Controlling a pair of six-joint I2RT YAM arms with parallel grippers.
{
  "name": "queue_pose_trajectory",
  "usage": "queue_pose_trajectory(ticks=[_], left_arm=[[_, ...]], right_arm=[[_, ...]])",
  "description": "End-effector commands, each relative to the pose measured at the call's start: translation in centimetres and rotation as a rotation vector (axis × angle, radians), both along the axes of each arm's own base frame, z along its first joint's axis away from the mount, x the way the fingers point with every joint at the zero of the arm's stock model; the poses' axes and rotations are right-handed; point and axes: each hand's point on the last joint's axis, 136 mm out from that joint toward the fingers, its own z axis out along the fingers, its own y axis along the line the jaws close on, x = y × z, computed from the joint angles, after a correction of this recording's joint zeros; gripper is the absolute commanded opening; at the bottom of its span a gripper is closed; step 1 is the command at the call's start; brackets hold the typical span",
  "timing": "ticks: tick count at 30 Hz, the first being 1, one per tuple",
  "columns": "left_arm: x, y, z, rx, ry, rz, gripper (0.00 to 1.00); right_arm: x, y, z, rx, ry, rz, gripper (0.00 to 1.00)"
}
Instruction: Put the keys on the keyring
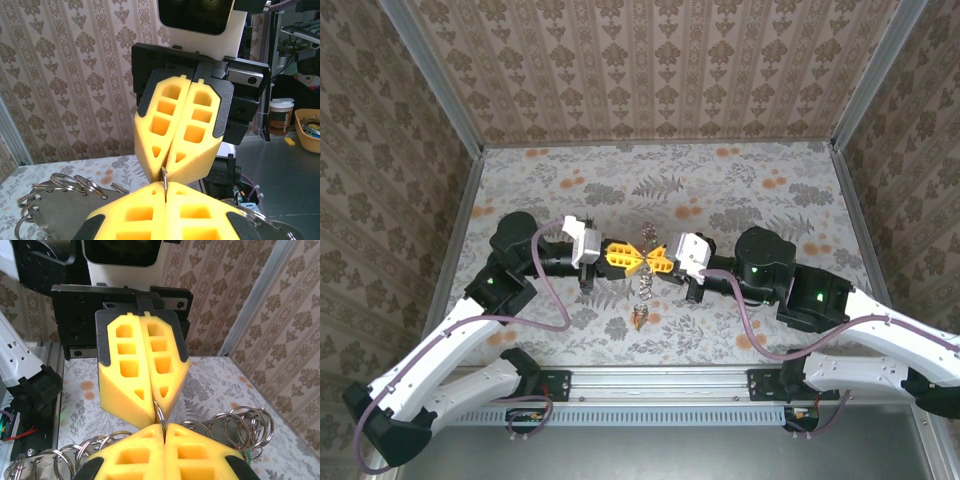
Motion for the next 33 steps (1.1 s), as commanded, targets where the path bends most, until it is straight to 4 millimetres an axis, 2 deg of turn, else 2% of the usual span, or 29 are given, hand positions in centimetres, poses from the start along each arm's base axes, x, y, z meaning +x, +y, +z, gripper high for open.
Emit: queue_pose_trajectory(ticks=[1, 4, 5, 10, 22, 33], left_arm=[[-1.5, 0.8, 0.2, 0.092, -0.068, 0.006, 0.08], [-0.8, 1.1, -0.9, 0.204, -0.105, 0.073, 0.21], [-0.7, 1.2, -1.1, 0.231, -0.119, 0.091, 0.22], [0.2, 1.3, -1.6, 0.328, -0.190, 0.161, 0.21], [2.4, -0.9, -3.0, 0.416, -0.254, 0.217, 0.22], [2.5, -0.1, -2.1, 0.404, -0.278, 0.255, 0.23]], right_arm=[[1.5, -1.5, 0.8, 0.001, -0.015, -0.085, 0.00], [1.9, -1.6, 0.5, -0.046, -0.017, -0.103, 0.00], [2.0, -1.6, 0.3, -0.061, -0.016, -0.109, 0.00], [2.3, -1.3, -0.8, -0.141, -0.008, -0.107, 0.00], [1.9, -0.5, -1.7, -0.180, 0.033, -0.062, 0.00], [1.8, -0.3, -2.3, -0.199, 0.039, -0.052, 0.00]])
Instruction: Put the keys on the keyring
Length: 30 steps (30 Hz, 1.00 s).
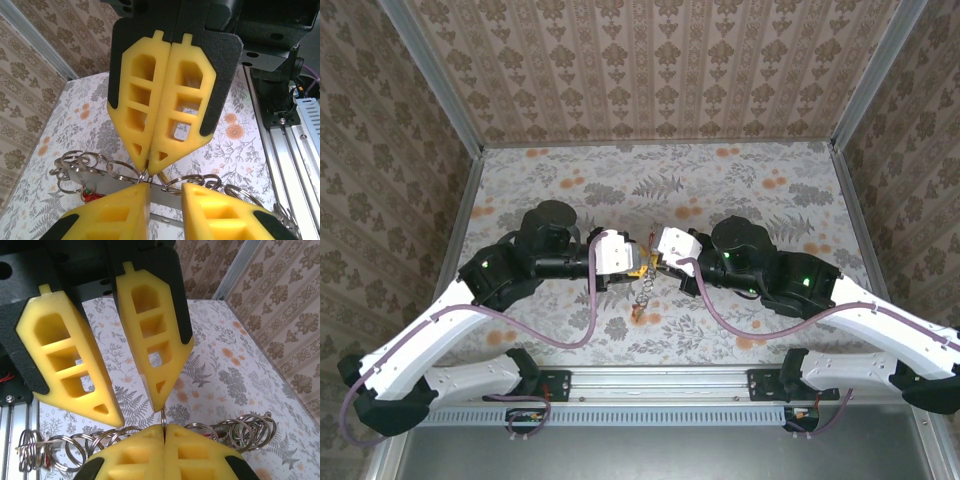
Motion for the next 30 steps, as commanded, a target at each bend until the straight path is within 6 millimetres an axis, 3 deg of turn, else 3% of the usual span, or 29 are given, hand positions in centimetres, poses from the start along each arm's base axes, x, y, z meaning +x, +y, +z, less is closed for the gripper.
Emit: queue_pose_trajectory(ticks=[1, 10, 16, 20, 23, 30], left_arm=[[0.1, 0.6, 1.8, -0.028, -0.064, 0.016, 0.23], [0.0, 0.3, 2.1, -0.065, -0.056, 0.004, 0.23], [0.4, -0.5, 1.2, -0.030, -0.036, -0.018, 0.23], [0.6, -0.6, 0.9, -0.015, -0.031, -0.016, 0.18], [0.6, -0.7, 0.6, -0.005, -0.025, -0.015, 0.00], [0.6, -0.7, 0.7, -0.020, -0.014, -0.009, 0.00]], right_arm=[[-0.5, 0.2, 1.9, 0.041, -0.025, 0.030, 0.00], [-0.6, 0.4, 1.9, 0.041, -0.014, 0.038, 0.00], [-0.6, 0.3, 2.1, 0.055, -0.016, 0.034, 0.00], [-0.7, 0.2, 2.3, 0.060, -0.019, 0.035, 0.00], [-0.7, 0.3, 2.3, 0.059, -0.021, 0.038, 0.00], [-1.2, 0.2, 2.6, 0.087, -0.029, 0.061, 0.00]])
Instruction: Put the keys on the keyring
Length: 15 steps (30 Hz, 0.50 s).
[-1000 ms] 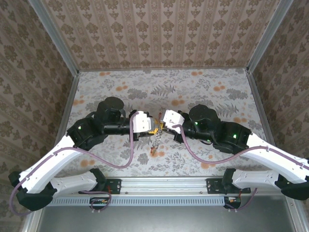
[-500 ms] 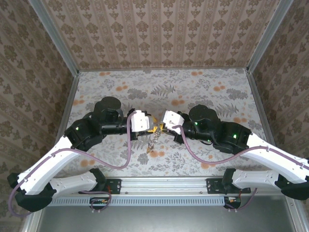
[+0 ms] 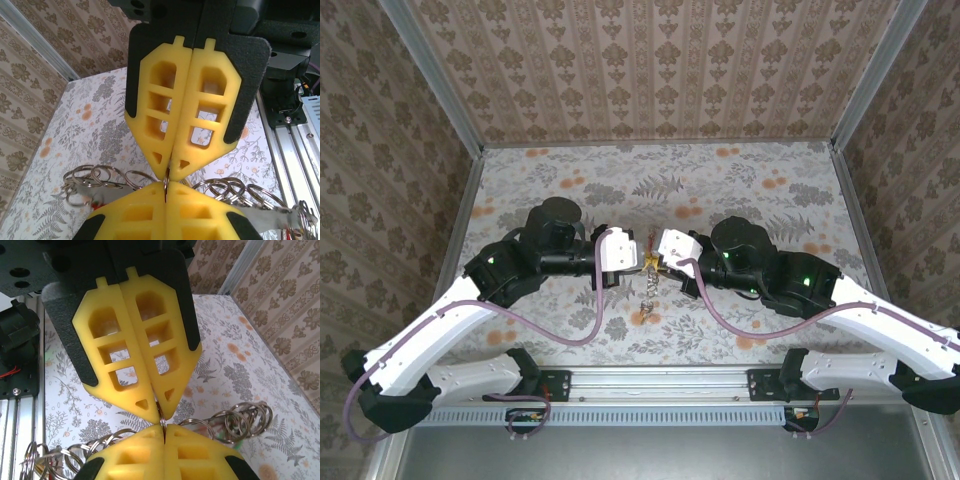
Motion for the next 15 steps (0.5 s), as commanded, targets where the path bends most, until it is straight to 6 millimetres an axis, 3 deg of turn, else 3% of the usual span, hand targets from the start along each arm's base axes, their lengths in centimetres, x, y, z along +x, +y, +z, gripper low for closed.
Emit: queue_pose_trajectory(ticks=[1, 8, 15], left_arm=[[0.0, 0.0, 1.1, -0.041, -0.004, 0.001, 0.00], [-1.4, 0.5, 4.2, -0.268, 0.035, -0.081, 0.00], [-2.6, 0.9, 5.3, -0.364, 0.048, -0.144, 0.00]], right_arm=[[-1.1, 0.3, 3.1, 0.108, -0.046, 0.055, 0.00], [-1.5, 0.5, 2.4, 0.114, -0.023, 0.076, 0.08], [-1.9, 0.8, 2.6, 0.137, -0.014, 0.103, 0.13]])
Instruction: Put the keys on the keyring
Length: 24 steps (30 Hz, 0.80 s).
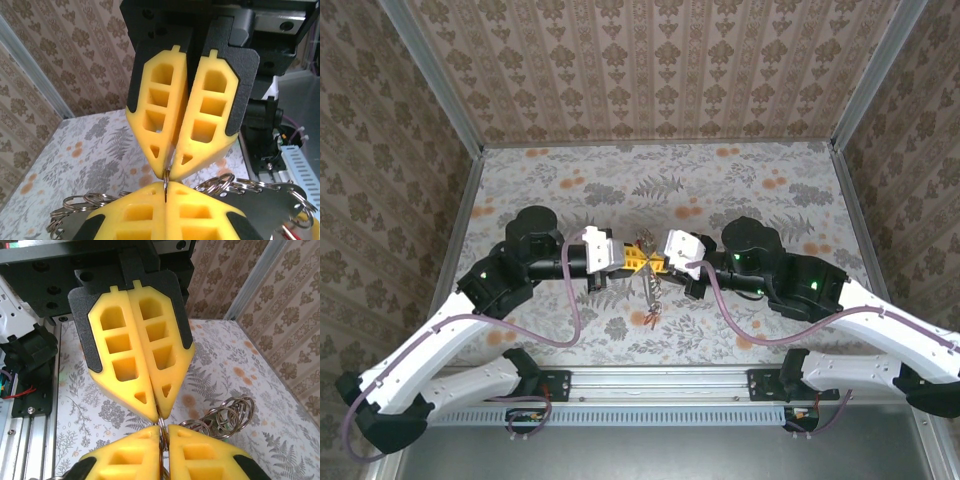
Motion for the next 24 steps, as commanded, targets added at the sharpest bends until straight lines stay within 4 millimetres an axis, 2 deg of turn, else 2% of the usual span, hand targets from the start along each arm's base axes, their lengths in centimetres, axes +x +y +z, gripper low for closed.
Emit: queue_pose_trajectory(ticks=[1, 4, 9, 18, 20, 23, 24], left_arm=[[-1.2, 0.2, 3.4, -0.137, -0.036, -0.059, 0.00], [-1.2, 0.3, 3.5, -0.147, -0.036, -0.057, 0.00], [-1.4, 0.5, 3.7, -0.170, -0.042, -0.067, 0.00], [-1.8, 1.1, 5.0, -0.278, -0.031, -0.092, 0.00], [-1.7, 1.0, 4.6, -0.253, -0.018, -0.090, 0.00], [-1.4, 0.9, 3.0, -0.109, -0.025, -0.051, 0.00], [-1.2, 0.9, 2.3, -0.049, -0.036, -0.031, 0.04]], right_arm=[[-0.9, 0.4, 0.7, 0.047, 0.008, 0.044, 0.14], [-1.0, 0.4, 0.7, 0.052, 0.008, 0.047, 0.18], [-0.7, 0.3, 0.6, 0.051, 0.013, 0.032, 0.17], [0.1, -0.5, 1.6, 0.100, -0.025, -0.018, 0.04], [0.1, -0.8, 2.1, 0.114, -0.033, -0.029, 0.03], [0.5, -1.3, 2.4, 0.097, -0.049, -0.052, 0.01], [0.7, -1.4, 2.3, 0.082, -0.052, -0.060, 0.00]])
